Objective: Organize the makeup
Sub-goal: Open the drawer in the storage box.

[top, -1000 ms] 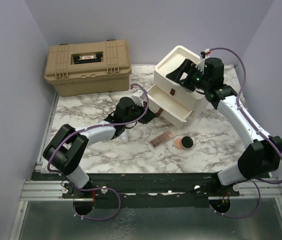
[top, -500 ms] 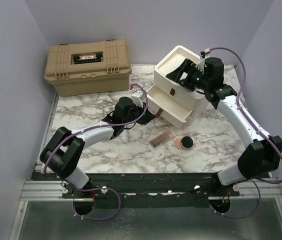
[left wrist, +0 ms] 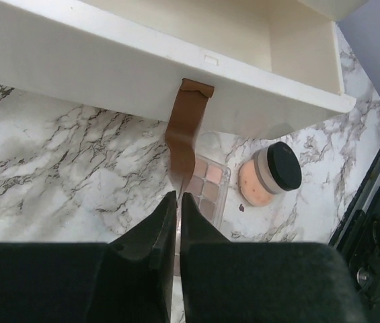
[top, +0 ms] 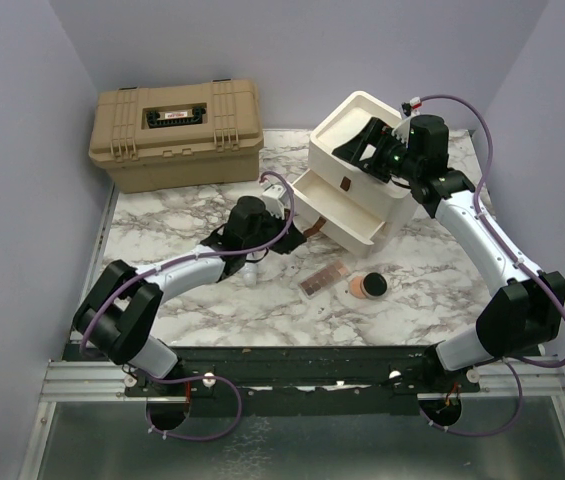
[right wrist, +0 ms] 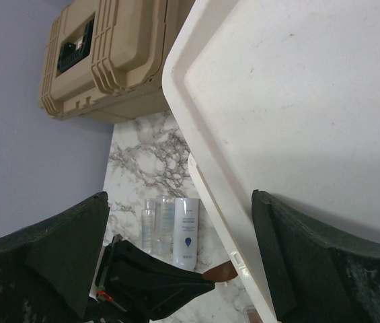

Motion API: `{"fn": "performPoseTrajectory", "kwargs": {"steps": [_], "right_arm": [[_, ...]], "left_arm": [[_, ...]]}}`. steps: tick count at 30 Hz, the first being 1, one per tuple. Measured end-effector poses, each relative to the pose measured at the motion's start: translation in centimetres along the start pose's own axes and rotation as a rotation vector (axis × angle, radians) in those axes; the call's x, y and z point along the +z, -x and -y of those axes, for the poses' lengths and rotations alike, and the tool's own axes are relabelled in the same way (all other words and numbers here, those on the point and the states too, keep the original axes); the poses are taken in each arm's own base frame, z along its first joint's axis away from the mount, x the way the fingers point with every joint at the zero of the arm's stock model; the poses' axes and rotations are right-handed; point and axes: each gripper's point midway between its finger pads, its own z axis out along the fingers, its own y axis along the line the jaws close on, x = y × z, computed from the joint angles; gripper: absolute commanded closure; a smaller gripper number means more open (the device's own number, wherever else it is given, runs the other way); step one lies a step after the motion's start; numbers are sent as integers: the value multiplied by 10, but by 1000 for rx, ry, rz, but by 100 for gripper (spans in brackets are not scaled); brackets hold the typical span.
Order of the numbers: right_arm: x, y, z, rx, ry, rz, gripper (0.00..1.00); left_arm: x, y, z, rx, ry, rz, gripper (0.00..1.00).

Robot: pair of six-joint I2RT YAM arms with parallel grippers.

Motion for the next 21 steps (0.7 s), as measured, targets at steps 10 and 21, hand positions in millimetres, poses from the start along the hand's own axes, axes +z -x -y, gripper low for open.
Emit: {"fn": "performPoseTrajectory", "kwargs": {"steps": [10, 21], "right_arm": [[-1, 0, 0, 8, 7, -4, 6], [-1, 0, 0, 8, 9, -6, 6]], "left_arm": [[24, -1, -2, -85, 1, -16, 53], [53, 3, -6, -89, -18, -5, 53]]}}
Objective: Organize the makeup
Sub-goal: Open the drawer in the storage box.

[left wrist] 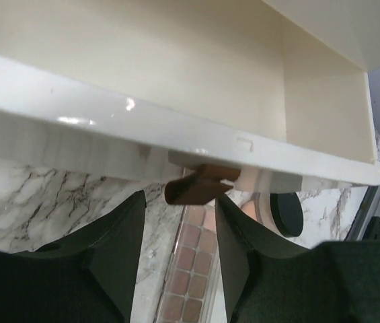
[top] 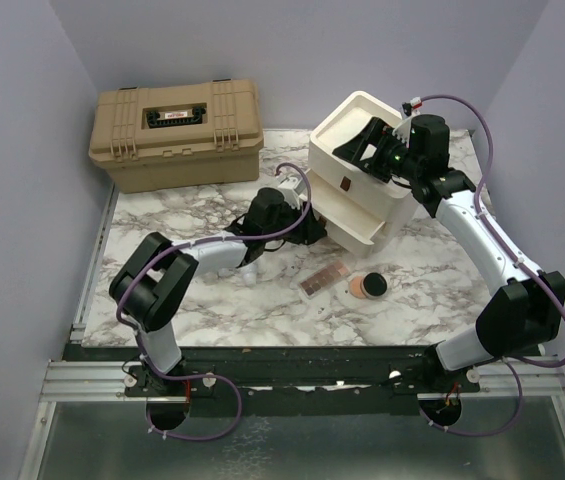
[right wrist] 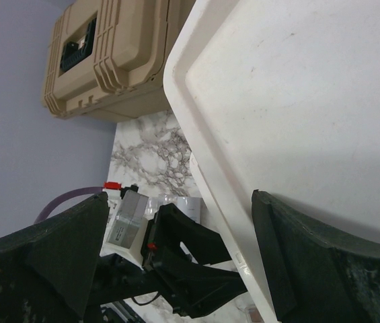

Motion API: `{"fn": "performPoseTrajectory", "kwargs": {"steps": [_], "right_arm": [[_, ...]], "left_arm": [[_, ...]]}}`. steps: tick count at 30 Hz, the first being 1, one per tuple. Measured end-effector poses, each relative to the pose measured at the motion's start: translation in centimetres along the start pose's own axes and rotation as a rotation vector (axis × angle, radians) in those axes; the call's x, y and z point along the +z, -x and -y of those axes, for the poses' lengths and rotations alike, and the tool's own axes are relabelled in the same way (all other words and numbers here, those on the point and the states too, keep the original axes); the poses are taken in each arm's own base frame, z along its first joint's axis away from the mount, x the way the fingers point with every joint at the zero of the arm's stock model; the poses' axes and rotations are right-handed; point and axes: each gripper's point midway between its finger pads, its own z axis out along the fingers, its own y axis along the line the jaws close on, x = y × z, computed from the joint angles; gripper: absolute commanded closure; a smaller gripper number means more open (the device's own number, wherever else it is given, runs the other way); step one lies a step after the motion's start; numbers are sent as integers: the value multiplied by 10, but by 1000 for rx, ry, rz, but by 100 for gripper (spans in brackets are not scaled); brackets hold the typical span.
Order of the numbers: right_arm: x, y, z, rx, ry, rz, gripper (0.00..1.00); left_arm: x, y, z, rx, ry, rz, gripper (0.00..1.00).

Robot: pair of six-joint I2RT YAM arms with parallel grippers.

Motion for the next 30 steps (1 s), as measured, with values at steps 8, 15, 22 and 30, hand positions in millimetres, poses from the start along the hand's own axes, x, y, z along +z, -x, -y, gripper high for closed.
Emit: {"fn": "performPoseTrajectory", "kwargs": {"steps": [8, 15, 22, 30], "right_arm": [[0, 0, 0, 0, 0, 0, 6], [0, 0, 0, -1, 1, -1, 6], [0, 0, 0, 0, 4, -2, 6], [0, 0, 0, 0, 7, -4, 6]], "left_arm": [[16, 6, -6, 39, 2, 11, 80], [16, 9, -5, 45, 3, 23, 100], [4, 20, 6, 59, -9, 60, 100], [-20, 17, 13, 67, -13, 86, 100]]}}
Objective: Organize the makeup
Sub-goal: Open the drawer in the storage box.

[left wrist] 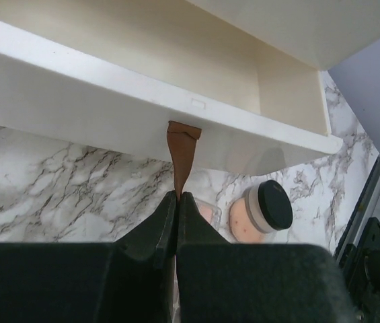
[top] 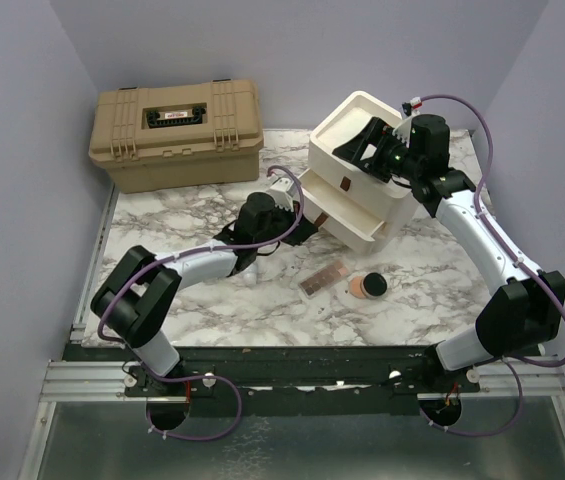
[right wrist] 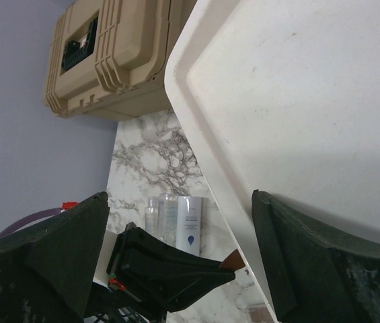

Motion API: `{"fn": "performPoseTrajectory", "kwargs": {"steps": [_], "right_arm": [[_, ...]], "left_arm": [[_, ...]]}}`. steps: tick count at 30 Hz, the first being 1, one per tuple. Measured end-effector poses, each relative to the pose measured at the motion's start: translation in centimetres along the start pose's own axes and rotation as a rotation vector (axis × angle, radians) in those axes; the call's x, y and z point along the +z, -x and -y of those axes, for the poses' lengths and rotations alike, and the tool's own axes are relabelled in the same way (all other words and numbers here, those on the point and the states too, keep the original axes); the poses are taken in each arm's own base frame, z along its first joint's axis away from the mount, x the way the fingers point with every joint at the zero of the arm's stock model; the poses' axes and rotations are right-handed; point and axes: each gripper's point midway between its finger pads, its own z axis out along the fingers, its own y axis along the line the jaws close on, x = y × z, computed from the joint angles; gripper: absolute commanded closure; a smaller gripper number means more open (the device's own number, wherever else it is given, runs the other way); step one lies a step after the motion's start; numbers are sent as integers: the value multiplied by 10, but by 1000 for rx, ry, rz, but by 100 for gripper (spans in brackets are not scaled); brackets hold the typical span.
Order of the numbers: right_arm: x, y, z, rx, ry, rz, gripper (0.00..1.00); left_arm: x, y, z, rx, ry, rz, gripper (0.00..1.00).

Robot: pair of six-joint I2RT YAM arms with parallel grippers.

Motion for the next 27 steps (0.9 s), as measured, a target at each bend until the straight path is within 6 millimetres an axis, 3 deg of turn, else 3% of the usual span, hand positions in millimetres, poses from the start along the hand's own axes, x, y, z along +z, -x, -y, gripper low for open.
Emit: {"fn": "performPoseTrajectory", "kwargs": {"steps": [9, 11, 16, 22, 27], "right_arm": [[0, 0, 0, 1, 2, -2, 6], [0, 0, 0, 1, 2, -1, 6], [0, 0, 0, 1, 3, -3, 6], [-2, -2, -2, -58, 17, -25, 6], [-9, -5, -2, -183, 13, -80, 6]], "left_arm": [[-18, -10, 2, -2, 6, 4, 100], [-18, -10, 3, 0, 4, 5, 80], [-17, -8, 4, -7, 10, -7, 52], [-19, -8, 5, -20, 20, -18, 46], [-33, 2, 14, -20, 20, -5, 41]]}}
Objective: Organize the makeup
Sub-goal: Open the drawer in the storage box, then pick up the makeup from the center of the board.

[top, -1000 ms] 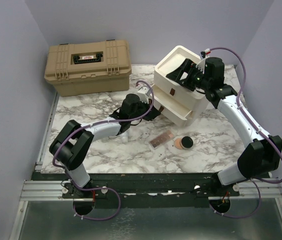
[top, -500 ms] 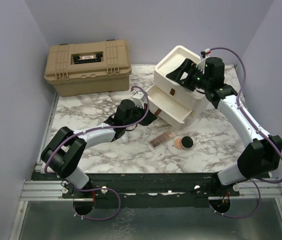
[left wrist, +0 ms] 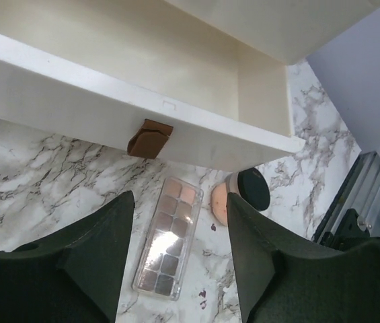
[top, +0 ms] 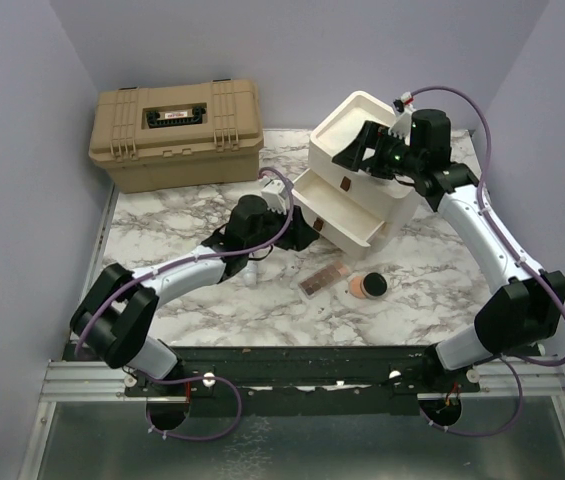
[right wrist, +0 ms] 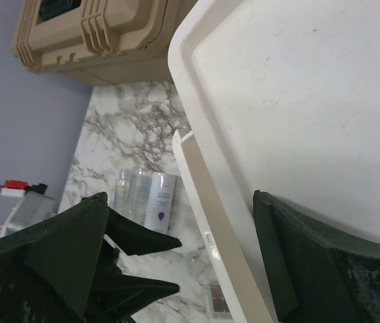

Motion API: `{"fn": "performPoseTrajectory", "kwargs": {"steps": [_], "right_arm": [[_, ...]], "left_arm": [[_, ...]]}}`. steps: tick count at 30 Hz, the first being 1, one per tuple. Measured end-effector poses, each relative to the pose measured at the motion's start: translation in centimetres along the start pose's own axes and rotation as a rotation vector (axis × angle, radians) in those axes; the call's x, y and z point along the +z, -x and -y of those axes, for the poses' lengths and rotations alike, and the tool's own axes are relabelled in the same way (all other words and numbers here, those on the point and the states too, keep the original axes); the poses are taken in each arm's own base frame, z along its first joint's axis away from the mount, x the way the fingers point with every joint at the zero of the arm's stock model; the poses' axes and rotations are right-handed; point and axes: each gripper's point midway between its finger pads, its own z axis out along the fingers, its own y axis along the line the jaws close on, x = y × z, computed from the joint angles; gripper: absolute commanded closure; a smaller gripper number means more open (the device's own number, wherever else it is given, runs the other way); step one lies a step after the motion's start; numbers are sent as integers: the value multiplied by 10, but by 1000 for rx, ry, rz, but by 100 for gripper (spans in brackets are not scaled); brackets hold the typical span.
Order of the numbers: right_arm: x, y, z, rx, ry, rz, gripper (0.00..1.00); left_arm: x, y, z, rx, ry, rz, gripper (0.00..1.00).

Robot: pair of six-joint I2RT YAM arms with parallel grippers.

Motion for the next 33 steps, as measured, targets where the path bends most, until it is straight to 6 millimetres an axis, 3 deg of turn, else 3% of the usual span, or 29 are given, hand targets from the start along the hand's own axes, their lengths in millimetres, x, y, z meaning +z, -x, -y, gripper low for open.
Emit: {"fn": "performPoseTrajectory", "kwargs": {"steps": [5, 9, 14, 20, 25, 33], "right_arm": [[-16, 1, -5, -97, -10, -3, 6], [-48, 16, -23, -172, -1, 79, 6], [-110, 11, -37, -193, -13, 231, 6], [-163, -25, -18, -128, -87, 365, 4], [-176, -46, 0, -65, -138, 405, 4], [-177, -57, 12, 11, -189, 385, 3]], "left_arm": [[-16, 12, 10, 7, -4, 21, 41], [-20, 3, 6, -1, 10, 1, 41], [-33, -35, -8, -23, 48, -77, 38], [-39, -83, -4, 59, 75, -180, 33], [-34, -115, 7, 248, 59, -253, 32], [-7, -138, -23, 396, 161, -374, 32]]}}
